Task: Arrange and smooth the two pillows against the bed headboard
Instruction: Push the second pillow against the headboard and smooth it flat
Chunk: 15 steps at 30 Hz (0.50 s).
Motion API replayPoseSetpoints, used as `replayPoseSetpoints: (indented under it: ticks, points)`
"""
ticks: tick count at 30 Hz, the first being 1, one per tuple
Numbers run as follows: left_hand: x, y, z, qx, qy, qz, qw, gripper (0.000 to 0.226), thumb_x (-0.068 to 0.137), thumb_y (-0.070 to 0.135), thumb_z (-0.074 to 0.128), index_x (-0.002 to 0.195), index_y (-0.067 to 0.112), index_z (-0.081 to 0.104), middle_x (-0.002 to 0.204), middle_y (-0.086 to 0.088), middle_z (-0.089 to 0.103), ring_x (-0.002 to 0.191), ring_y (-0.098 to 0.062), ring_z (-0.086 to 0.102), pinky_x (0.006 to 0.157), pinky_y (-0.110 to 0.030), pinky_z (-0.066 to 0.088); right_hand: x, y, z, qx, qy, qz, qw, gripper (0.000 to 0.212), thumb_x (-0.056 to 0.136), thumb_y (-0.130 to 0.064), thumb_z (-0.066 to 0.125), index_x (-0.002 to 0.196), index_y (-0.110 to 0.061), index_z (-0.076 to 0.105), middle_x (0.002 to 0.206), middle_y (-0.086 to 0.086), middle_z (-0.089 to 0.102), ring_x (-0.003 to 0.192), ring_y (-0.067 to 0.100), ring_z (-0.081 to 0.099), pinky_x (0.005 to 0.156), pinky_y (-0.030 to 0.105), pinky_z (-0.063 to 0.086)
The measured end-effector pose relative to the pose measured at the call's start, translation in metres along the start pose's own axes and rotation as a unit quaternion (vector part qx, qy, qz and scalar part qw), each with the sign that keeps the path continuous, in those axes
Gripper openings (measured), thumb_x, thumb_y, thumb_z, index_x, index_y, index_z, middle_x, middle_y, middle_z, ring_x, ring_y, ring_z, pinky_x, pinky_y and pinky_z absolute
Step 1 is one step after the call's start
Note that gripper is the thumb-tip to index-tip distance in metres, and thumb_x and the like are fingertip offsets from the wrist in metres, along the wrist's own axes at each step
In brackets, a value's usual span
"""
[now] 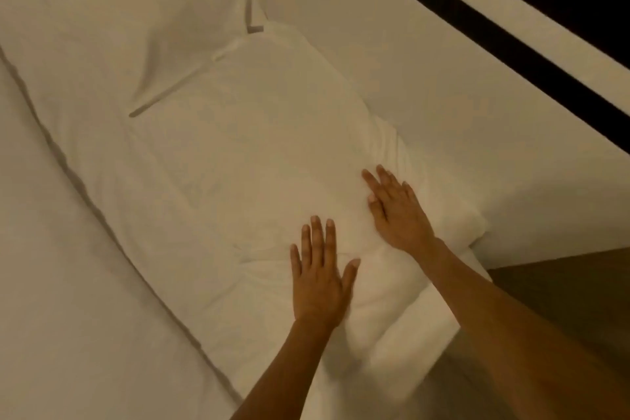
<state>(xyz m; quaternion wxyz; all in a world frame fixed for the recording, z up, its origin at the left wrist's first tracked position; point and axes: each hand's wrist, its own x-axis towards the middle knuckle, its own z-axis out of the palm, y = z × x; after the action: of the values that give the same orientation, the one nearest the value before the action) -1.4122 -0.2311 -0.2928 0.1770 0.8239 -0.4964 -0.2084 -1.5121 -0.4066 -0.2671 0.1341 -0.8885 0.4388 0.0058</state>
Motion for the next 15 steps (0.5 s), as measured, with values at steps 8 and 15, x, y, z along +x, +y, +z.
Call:
replayPoseSetpoints:
  ticks: [8, 15]
  points:
    - [-0.064, -0.057, 0.03, 0.126, -0.057, 0.027, 0.99, 0.091, 0.09, 0.074, 0.016, 0.155, 0.013, 0.0, 0.161, -0.008, -0.011, 0.149, -0.025, 0.002, 0.12, -0.042, 0.005, -0.055, 0.052, 0.016, 0.003, 0.019, 0.143, 0.99, 0.056, 0.102, -0.041, 0.013, 0.156, -0.029, 0.008, 0.164, -0.002, 0.005, 0.151, 0.018, 0.007, 0.12, 0.046, 0.006]
    - [-0.086, -0.037, 0.005, 0.133, -0.107, -0.007, 0.985, 0.101, 0.083, 0.076, -0.008, 0.153, 0.003, -0.004, 0.161, -0.014, -0.013, 0.149, -0.028, -0.009, 0.119, -0.046, 0.006, -0.069, 0.055, -0.012, -0.063, -0.036, 0.249, 0.966, 0.057, 0.104, -0.029, 0.018, 0.155, -0.007, 0.004, 0.163, 0.012, 0.004, 0.15, 0.025, 0.008, 0.121, 0.046, 0.011]
